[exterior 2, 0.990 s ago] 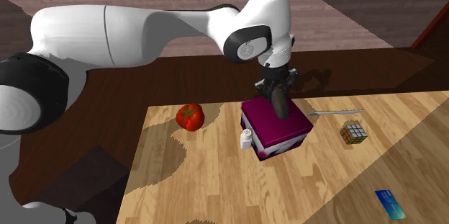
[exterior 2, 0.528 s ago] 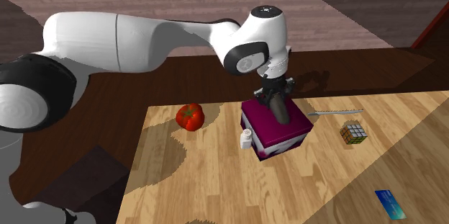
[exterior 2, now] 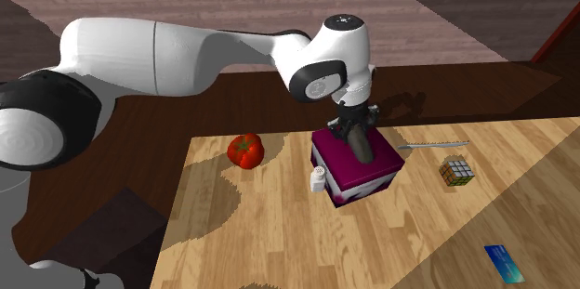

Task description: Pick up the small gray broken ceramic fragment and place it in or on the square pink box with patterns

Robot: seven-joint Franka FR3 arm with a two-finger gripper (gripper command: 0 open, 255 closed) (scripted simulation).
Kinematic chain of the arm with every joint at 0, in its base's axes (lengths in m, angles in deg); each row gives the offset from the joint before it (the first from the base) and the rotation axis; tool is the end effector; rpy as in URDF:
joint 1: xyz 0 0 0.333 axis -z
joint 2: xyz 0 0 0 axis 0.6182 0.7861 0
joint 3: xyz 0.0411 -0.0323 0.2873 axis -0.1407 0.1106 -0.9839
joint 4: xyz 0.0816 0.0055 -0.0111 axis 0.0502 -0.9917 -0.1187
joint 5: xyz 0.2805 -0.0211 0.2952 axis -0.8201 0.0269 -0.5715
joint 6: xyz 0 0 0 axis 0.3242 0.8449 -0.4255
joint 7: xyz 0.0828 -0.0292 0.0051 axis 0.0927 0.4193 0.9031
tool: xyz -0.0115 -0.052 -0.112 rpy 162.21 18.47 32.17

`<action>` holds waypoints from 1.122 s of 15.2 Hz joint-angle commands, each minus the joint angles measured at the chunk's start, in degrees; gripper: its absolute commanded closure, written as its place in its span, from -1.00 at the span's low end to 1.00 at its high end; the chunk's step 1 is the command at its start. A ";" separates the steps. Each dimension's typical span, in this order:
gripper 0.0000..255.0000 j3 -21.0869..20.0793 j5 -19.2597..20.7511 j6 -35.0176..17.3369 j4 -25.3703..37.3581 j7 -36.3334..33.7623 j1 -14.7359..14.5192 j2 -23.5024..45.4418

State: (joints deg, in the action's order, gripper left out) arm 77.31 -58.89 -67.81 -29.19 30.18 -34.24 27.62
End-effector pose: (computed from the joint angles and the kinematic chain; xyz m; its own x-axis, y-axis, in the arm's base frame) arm 0.6433 -0.3805 0.3792 0.6947 0.7189 -0.0254 0.6988 -0.6661 0.2607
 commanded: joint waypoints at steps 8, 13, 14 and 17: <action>-1.00 0.80 1.08 2.30 0.27 -0.54 -0.86 -2.16; -1.00 1.45 2.02 4.49 0.86 -1.03 -1.55 -3.92; -1.00 1.45 2.02 4.50 0.86 -1.02 -1.55 -3.92; -1.00 1.45 2.02 4.50 0.86 -1.02 -1.55 -3.92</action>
State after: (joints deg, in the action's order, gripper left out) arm 78.76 -56.87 -63.33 -28.35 29.16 -35.79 23.70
